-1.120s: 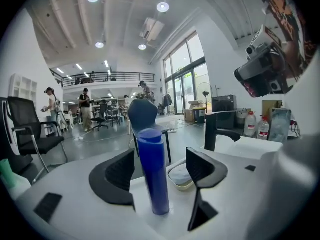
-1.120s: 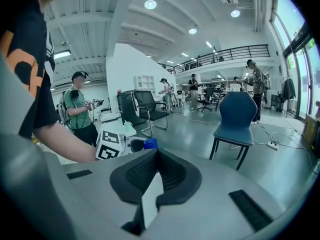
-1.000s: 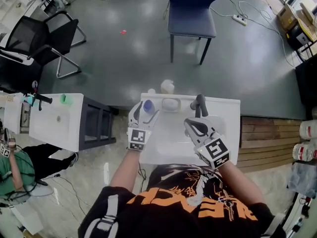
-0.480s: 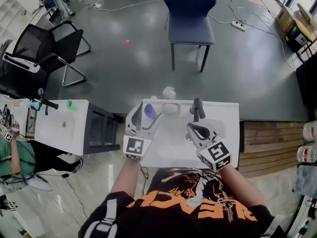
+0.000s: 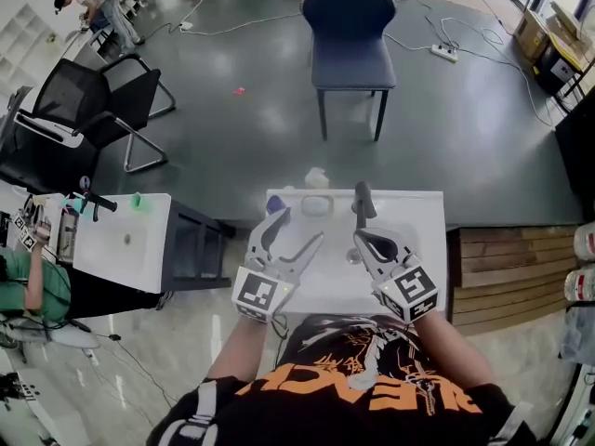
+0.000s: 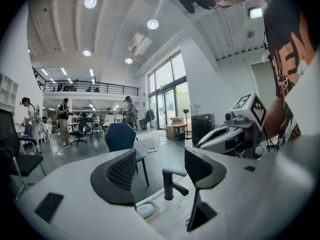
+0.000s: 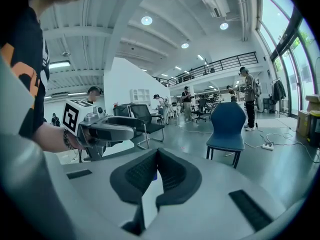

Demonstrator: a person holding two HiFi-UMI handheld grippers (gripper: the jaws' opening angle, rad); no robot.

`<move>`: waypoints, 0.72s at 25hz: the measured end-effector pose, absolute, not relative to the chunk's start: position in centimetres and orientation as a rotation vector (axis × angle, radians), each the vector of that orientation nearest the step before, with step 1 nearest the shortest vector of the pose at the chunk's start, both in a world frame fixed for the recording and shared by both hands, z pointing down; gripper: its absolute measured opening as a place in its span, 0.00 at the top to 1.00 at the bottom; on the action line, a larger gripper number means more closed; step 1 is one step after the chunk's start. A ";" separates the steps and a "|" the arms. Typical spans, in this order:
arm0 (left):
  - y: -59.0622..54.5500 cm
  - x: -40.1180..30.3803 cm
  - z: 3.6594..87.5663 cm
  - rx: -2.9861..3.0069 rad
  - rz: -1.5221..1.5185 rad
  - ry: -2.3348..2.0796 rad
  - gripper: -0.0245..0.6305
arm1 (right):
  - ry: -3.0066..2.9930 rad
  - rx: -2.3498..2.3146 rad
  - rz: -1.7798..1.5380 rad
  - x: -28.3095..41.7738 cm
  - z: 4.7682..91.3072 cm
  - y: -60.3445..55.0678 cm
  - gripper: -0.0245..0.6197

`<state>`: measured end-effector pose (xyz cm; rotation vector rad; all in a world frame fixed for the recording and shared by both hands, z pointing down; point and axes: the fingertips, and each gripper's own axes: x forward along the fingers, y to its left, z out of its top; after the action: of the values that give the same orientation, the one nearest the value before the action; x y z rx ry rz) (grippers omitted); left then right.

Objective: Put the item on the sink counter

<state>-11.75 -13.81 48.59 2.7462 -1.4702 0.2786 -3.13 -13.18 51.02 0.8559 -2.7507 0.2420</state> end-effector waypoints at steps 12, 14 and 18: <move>-9.0 -5.2 44.0 2.759 0.108 -1.340 0.60 | -2.829 0.937 0.268 2.2 48.0 -10.6 0.94; -8.4 -4.3 44.2 2.740 0.116 -1.298 0.63 | -2.841 0.934 0.265 2.7 47.6 -10.1 0.94; -7.4 -1.6 42.9 2.830 0.122 -1.277 0.66 | -2.862 0.916 0.233 3.6 46.8 -9.2 0.94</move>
<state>-1.62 -7.36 42.94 2.8305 -1.2774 0.1222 3.64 -9.21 46.78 0.9162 -2.8618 0.2331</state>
